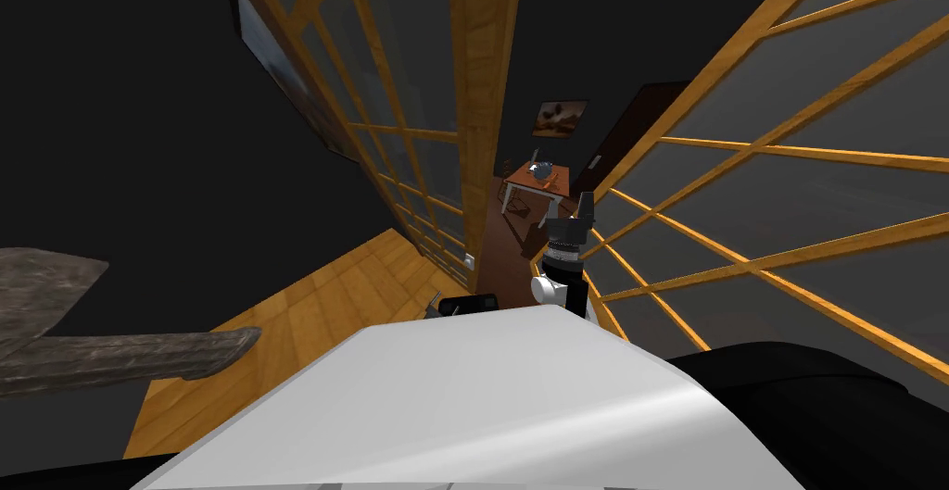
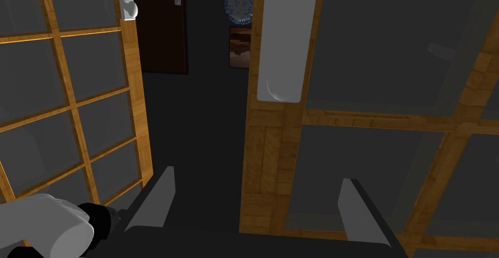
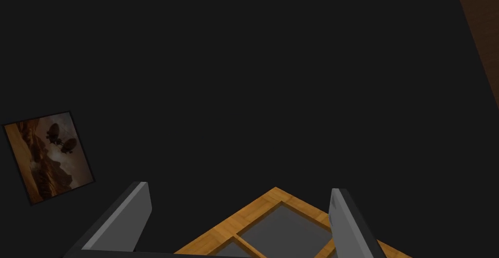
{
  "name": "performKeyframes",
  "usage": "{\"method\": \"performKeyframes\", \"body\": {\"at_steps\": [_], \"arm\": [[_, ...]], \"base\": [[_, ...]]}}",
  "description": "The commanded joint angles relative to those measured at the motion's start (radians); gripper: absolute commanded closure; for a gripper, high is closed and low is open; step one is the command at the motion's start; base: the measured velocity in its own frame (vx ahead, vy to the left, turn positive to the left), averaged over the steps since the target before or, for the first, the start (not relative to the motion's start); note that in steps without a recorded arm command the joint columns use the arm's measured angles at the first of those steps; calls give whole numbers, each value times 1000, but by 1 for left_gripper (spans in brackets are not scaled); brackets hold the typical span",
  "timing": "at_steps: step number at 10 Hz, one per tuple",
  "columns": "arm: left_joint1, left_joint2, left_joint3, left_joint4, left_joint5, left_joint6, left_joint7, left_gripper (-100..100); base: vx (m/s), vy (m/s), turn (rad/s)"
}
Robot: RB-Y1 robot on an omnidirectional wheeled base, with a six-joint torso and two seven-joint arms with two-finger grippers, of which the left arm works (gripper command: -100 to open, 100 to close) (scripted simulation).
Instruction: Push the door open
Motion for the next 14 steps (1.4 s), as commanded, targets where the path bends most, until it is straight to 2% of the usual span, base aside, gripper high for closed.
{"method": "performKeyframes", "body": {"at_steps": [1,2,4,5,6,7,9,10,12,14], "arm": [[12,-17,-1,13,-28,-16,-25,-100],[13,-23,0,22,-37,-22,-34,-100],[14,-32,1,34,-47,-30,-46,-100],[11,-28,1,32,-43,-26,-41,-100],[2,1,-1,32,-40,-17,-38,-100],[-4,17,-3,31,-37,-8,-34,-100],[-17,34,-7,29,-32,7,-27,-100],[-21,37,-8,29,-30,13,-25,-100],[-34,35,-12,27,-24,29,-18,-100],[-50,13,-17,25,-17,49,-9,-100]], "base": [[197,67,-57],[100,18,-185],[131,34,20],[66,20,16],[67,-71,-31],[130,-118,-17],[134,-120,-3],[149,-106,-33],[147,-139,-21],[142,-142,-18]]}}
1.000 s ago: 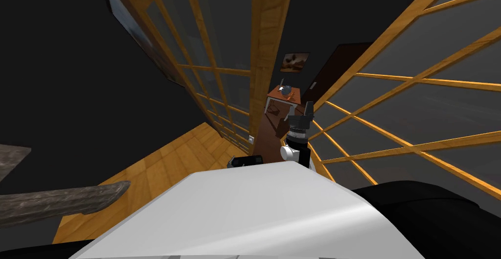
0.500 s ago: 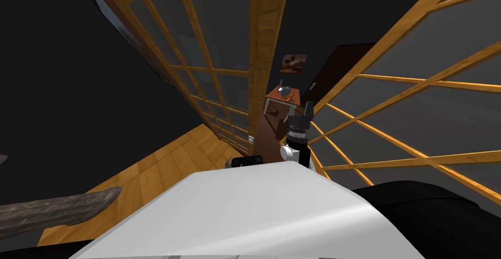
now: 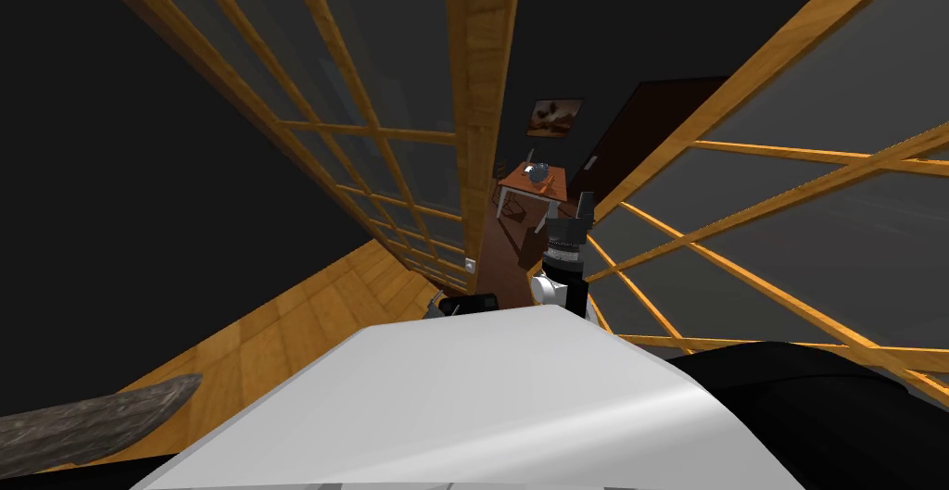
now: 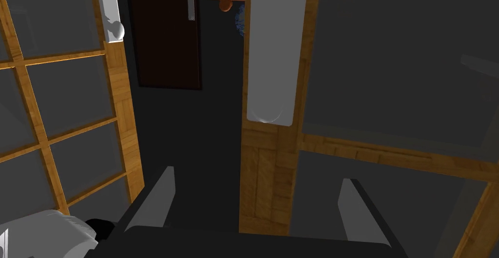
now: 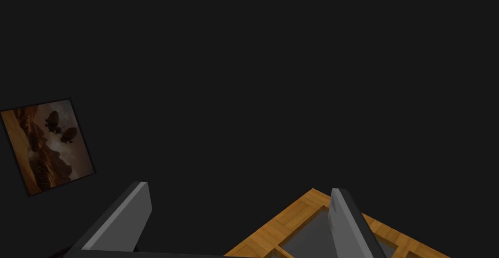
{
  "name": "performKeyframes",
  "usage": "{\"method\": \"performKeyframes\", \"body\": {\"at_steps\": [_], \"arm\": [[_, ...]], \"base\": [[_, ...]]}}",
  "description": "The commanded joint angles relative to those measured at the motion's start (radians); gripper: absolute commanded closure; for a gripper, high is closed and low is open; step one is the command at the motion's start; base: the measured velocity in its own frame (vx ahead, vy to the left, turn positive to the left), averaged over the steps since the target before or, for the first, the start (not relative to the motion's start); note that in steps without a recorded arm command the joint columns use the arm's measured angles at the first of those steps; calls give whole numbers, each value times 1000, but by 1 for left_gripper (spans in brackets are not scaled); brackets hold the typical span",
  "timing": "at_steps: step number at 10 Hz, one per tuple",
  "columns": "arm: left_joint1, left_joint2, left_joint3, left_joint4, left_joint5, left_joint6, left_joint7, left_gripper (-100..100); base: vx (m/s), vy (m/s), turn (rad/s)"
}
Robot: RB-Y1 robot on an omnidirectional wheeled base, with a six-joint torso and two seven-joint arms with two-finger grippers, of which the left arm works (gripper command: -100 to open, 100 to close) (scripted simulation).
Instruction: Push the door open
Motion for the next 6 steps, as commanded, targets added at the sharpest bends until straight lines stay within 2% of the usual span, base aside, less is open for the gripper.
{"method": "performKeyframes", "body": {"at_steps": [1,2,3,6], "arm": [[-15,-23,-2,7,5,13,2,-100],[-9,-14,-1,4,3,8,2,-100],[-9,-14,-1,4,3,8,2,100],[-9,-14,-1,4,3,8,2,100]], "base": [[166,-126,-13],[78,-55,3],[-12,5,4],[-24,19,-3]]}}
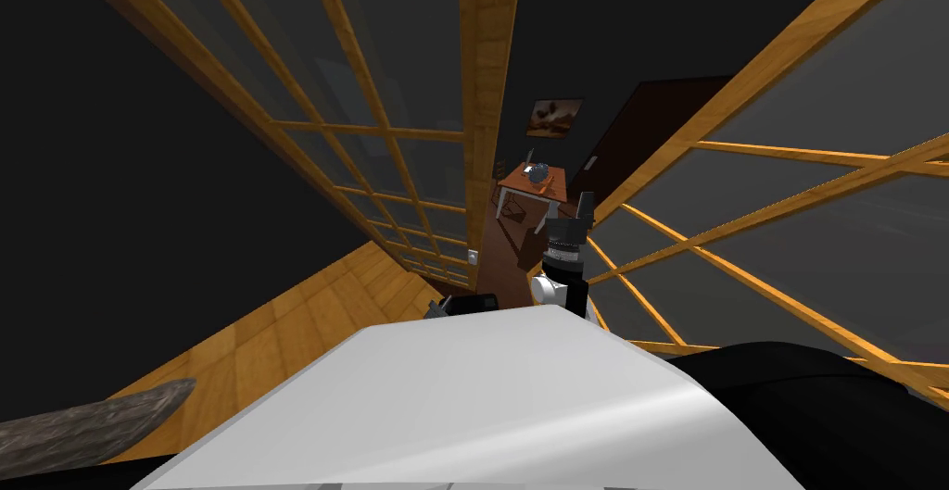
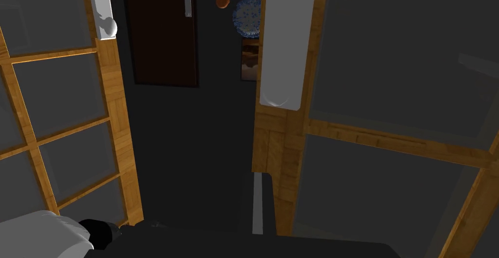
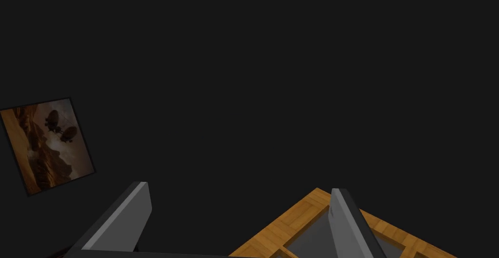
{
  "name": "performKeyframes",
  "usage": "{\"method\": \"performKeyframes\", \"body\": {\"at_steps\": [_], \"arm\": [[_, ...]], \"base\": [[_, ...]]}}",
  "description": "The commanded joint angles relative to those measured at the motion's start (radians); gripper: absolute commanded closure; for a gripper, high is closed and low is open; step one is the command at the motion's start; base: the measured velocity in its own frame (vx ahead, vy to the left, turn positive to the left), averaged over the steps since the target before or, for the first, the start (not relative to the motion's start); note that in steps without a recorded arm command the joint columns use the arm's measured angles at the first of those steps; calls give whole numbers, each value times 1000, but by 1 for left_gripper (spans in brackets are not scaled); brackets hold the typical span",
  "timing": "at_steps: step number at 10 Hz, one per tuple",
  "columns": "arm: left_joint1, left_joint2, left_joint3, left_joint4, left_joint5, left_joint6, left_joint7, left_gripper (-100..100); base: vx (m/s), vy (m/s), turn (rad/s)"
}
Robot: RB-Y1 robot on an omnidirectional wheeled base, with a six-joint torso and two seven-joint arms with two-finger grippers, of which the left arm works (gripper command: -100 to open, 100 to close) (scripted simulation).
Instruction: Push the door open
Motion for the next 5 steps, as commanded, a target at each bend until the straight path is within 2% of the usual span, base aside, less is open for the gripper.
{"method": "performKeyframes", "body": {"at_steps": [1,2,3,5], "arm": [[0,0,0,0,0,0,0,100],[0,0,0,0,0,0,0,100],[-11,25,18,4,30,17,-6,-100],[-23,28,37,9,63,36,-12,-100]], "base": [[-8,5,0],[0,0,0],[18,-73,200],[31,-246,190]]}}
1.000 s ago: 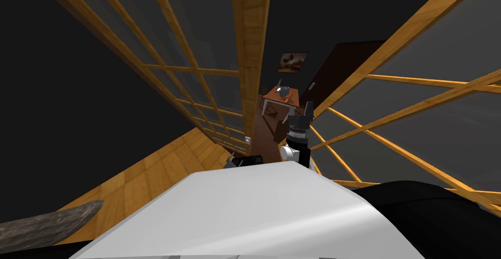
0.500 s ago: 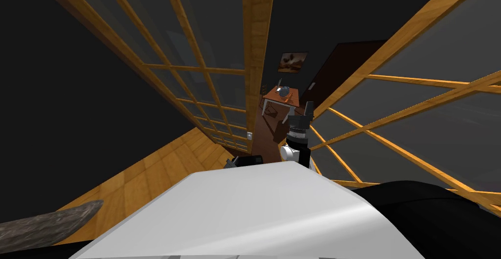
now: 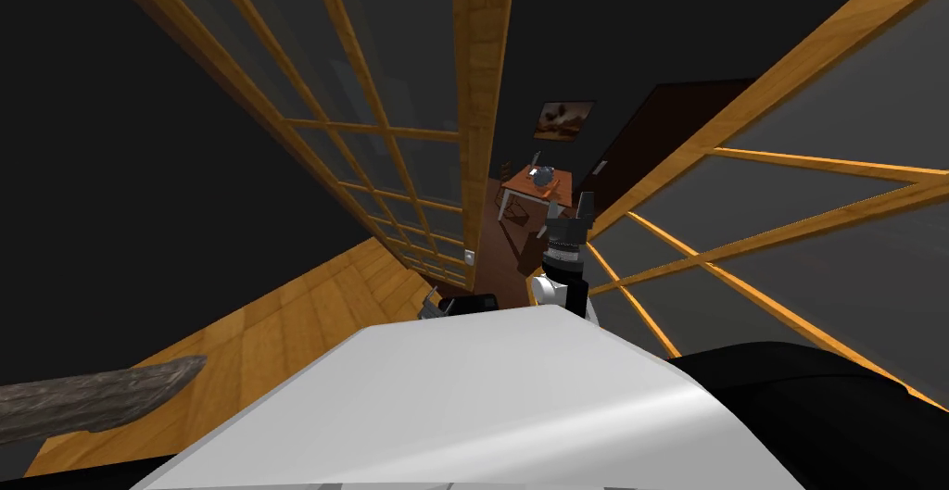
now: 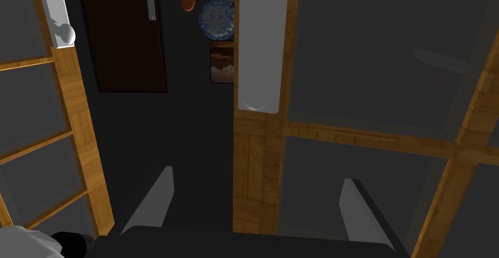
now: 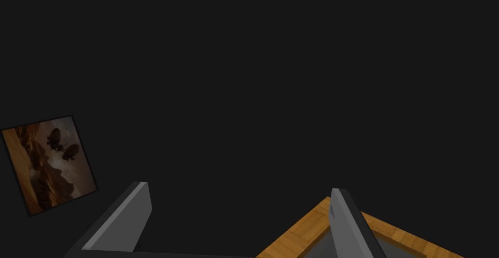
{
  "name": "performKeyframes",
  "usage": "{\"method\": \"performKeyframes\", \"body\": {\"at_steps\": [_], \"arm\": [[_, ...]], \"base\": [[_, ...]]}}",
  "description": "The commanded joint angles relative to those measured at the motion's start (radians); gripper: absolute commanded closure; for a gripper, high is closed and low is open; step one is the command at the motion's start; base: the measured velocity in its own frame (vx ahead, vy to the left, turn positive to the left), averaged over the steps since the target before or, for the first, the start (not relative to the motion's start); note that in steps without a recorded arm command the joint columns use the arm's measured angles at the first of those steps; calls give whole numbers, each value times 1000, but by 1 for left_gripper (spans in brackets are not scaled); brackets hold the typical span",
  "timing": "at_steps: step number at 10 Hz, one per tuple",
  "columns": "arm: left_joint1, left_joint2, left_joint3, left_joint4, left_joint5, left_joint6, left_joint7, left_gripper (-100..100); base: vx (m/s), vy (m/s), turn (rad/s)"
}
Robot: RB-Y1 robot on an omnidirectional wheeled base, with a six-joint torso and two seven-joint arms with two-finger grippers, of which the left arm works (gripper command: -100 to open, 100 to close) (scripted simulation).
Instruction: Push the door open
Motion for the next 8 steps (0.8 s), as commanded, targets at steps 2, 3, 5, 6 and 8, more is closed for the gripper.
{"method": "performKeyframes", "body": {"at_steps": [2,3,5,6,8], "arm": [[-16,-17,27,13,46,21,-14,-100],[-21,-32,36,14,61,30,-16,-100],[-27,-41,40,18,67,33,-16,-100],[-37,-11,39,14,70,51,-16,-100],[-48,0,37,9,71,74,-15,-100]], "base": [[9,-220,144],[-1,-182,131],[-7,-132,80],[110,-80,-65],[198,-65,-52]]}}
